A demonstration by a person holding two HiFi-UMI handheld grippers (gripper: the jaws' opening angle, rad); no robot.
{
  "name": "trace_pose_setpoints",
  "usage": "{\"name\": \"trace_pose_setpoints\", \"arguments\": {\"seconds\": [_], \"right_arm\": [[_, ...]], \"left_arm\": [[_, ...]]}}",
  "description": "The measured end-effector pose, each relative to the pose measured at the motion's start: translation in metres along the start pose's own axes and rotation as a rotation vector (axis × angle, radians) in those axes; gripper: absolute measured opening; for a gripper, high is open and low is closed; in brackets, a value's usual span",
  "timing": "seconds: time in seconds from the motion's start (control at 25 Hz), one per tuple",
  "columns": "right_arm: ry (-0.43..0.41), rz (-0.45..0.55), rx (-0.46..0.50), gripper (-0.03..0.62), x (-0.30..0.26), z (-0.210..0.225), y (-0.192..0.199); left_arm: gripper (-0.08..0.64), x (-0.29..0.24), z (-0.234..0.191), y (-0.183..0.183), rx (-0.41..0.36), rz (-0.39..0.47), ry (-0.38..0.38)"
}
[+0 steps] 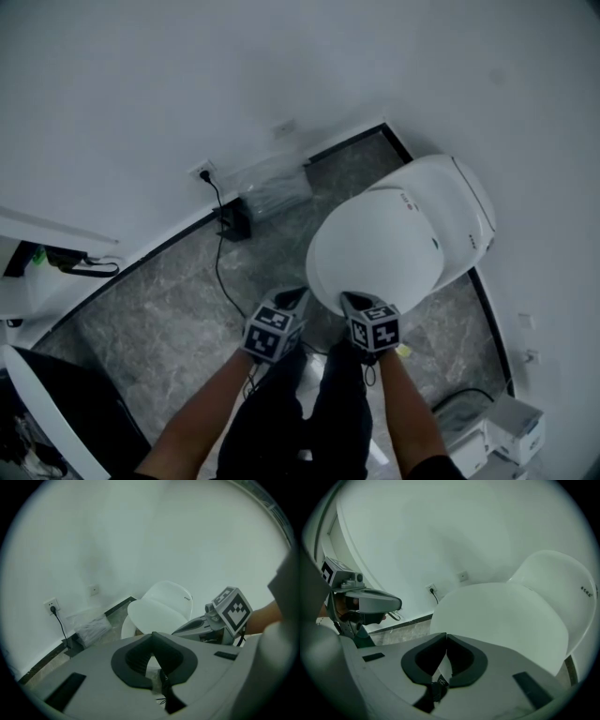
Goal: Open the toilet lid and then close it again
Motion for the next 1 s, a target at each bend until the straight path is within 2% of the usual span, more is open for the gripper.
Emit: {"name": "trace_pose_setpoints", "arguments": {"seconds": [0.76,1.0], "right_arm": [[0.102,-0.002,-0.074,0.012,-0.087,0.002,0.018],[0.156,-0.039,-0.05,0.012,-0.109,0.001,0.025]], "left_arm": [[0.009,-0.054,-0.034,0.042,0.013,-0.028,0.02],[0.009,-0.061,-0.041,0.063,0.027,-0.052,0.04]]}}
Point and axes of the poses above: the fingertips, and each gripper's own axes: x backward along the fingers, z to its right, y out of its underside, the point moved 4 cm from there along x, backward along the fingers, and after that the axes turned 13 degrees about -z, right-handed, at the moved point
